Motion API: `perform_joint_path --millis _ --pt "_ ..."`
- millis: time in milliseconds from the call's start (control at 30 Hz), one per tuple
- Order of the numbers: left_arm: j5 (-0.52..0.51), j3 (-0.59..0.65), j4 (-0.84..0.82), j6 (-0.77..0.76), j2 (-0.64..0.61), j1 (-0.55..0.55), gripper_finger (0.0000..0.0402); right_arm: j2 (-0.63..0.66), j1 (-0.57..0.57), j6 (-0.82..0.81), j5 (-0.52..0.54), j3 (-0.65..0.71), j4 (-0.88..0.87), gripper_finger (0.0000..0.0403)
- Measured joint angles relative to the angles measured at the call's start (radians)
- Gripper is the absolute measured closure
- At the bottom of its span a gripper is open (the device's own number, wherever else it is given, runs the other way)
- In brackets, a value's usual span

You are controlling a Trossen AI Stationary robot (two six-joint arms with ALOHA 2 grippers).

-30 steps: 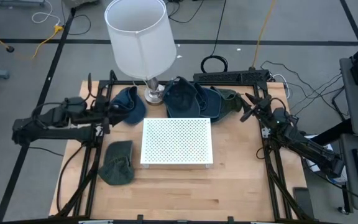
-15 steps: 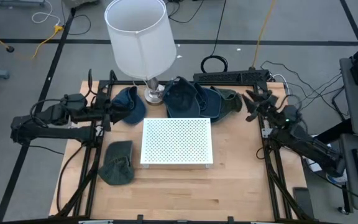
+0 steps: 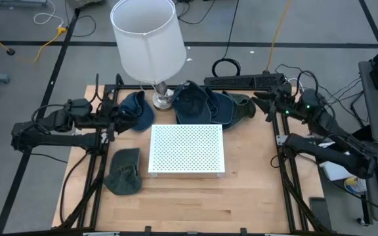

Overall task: Pick & Place hat
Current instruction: Put the bottom left black cap on the left side of the shelf

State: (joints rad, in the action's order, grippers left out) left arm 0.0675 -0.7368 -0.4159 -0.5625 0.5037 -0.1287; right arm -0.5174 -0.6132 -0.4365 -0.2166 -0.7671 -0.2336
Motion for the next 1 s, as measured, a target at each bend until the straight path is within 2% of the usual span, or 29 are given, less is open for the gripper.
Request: perform_joint_path --millis 133,267,567,900,1000 --pt "0.022 -0.012 -0.022 -0.016 0.000 0.000 0.0250 -0.084 0.000 -0.053 -0.094 -0.089 -0.005 0.0243" --pt "0.011 -0.079 -0.100 -0.062 0.019 0.000 0.0250 -0.149 0.000 -0.057 -0.146 -0.174 -0.002 0.0243" --pt "-0.036 -0.366 -0.442 -0.331 0.168 0.000 0.0250 -0.291 0.000 -0.017 -0.261 -0.354 0.011 0.0243" --pt "-0.039 -0.728 -0.884 -0.607 0.418 0.002 0.0250 -0.401 -0.001 -0.075 -0.467 -0.384 0.348 0.0243" --pt "-0.012 -0.789 -1.014 -0.697 0.476 0.019 0.0250 -0.415 -0.001 -0.075 -0.465 -0.384 0.371 0.0243"
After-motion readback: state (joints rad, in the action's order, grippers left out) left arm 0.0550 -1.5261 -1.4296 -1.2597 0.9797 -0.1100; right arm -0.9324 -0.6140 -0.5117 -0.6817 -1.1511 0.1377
